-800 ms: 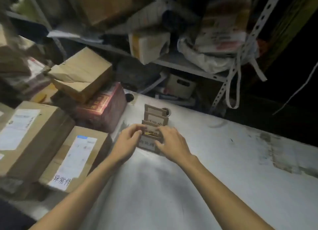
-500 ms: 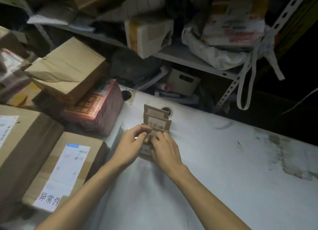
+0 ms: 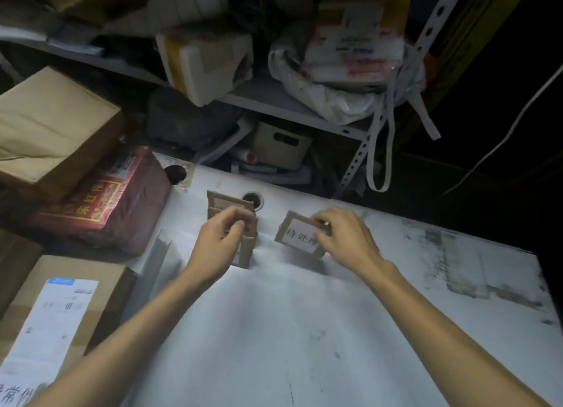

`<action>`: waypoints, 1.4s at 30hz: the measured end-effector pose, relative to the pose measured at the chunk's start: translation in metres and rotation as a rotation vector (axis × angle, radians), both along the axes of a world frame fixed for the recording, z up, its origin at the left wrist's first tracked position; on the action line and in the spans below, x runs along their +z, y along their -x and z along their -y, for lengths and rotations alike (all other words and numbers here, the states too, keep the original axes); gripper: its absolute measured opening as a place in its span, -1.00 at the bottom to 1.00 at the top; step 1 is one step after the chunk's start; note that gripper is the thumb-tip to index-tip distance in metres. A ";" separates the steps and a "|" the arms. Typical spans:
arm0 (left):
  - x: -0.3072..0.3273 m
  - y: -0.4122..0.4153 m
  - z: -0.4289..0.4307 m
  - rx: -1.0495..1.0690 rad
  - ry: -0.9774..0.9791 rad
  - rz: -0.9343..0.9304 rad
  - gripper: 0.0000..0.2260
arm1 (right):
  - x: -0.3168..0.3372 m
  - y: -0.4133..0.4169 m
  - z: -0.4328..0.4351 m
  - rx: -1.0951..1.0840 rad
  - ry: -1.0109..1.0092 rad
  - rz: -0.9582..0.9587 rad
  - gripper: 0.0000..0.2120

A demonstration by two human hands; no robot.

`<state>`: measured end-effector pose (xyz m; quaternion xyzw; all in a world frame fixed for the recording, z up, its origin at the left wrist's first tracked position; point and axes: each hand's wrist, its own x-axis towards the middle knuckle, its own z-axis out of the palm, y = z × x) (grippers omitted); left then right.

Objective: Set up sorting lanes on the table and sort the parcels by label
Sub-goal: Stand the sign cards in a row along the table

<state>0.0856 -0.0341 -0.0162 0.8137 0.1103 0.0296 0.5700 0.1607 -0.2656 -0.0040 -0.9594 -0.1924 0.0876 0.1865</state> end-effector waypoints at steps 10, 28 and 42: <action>-0.048 -0.002 0.015 -0.083 0.197 -0.188 -0.78 | -0.046 -0.069 -0.052 0.046 0.125 0.048 -0.72; 0.003 0.005 -0.034 0.005 0.070 -0.126 -0.77 | 0.001 -0.029 -0.091 0.168 -0.119 0.030 -0.74; 0.011 0.039 -0.074 0.090 0.000 -0.034 -0.70 | -0.039 0.035 -0.140 0.312 0.257 0.033 -0.70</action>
